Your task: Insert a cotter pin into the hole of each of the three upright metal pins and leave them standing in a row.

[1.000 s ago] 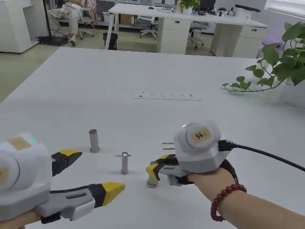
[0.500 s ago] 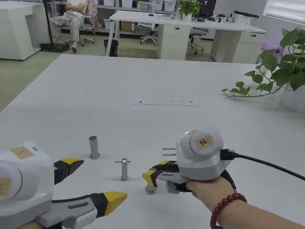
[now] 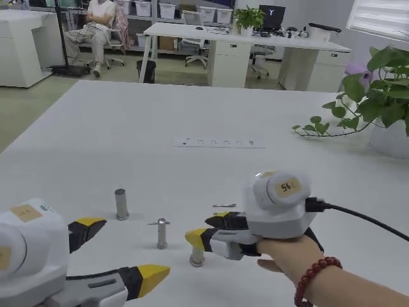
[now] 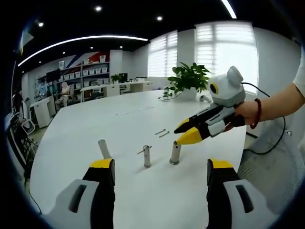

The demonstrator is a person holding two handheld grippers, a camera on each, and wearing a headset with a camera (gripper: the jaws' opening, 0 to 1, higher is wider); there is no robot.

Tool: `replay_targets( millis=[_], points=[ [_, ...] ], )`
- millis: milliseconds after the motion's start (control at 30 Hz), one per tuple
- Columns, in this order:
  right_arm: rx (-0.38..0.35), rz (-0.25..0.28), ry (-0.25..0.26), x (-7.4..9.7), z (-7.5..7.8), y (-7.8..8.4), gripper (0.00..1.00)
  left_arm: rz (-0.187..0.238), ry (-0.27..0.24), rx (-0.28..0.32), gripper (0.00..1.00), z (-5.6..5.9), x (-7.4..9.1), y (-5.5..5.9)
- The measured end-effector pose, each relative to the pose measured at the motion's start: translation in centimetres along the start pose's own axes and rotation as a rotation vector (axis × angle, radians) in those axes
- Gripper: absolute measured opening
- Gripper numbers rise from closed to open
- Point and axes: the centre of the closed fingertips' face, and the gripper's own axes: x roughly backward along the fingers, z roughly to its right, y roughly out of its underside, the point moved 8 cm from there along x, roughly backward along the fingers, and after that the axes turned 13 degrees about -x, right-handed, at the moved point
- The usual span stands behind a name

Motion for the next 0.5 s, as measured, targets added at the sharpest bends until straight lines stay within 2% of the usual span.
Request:
replay_targets(
  millis=[67,167,367,500],
  points=[
    [-0.006,0.008,-0.01,0.4,0.4,-0.4,0.33,-0.002,0.0,0.002,0.81,0.2,0.0,0.0],
    [0.009,0.001,0.001,0.8,1.1,-0.9,0.33,-0.008,0.003,-0.005,0.83,0.4,-0.1,0.0],
    [0.018,-0.01,0.02,1.4,2.6,-1.6,0.33,0.036,0.033,0.012,0.89,0.9,-0.3,-0.4],
    [0.021,-0.03,0.037,1.3,3.6,-1.8,0.32,0.038,0.043,0.005,0.92,1.2,-0.5,-0.4]
  ],
)
